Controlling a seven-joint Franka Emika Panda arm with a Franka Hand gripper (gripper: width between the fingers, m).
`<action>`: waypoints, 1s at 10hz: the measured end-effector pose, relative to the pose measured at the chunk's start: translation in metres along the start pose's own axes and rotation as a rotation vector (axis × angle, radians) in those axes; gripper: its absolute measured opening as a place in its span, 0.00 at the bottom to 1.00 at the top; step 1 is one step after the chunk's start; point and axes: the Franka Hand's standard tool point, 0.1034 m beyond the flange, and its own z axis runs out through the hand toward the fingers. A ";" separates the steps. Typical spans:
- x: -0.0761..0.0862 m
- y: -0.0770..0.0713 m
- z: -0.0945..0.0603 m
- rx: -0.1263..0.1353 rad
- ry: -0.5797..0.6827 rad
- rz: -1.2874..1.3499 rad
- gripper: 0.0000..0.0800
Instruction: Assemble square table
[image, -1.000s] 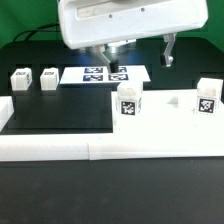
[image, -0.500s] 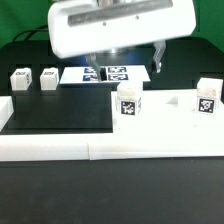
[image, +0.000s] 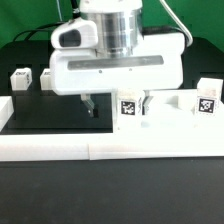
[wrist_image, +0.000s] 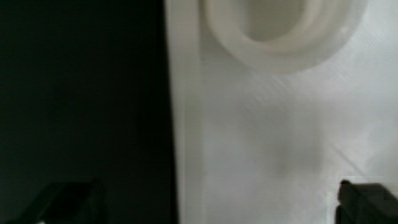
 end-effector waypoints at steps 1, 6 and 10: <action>0.000 0.000 0.003 0.006 0.005 0.012 0.81; -0.001 -0.001 0.003 0.008 0.004 0.012 0.54; -0.001 0.009 0.004 -0.007 0.001 0.010 0.06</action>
Offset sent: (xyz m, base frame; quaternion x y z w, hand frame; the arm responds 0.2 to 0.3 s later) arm 0.0000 0.0000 0.0000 0.0000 0.0000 0.0000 1.0000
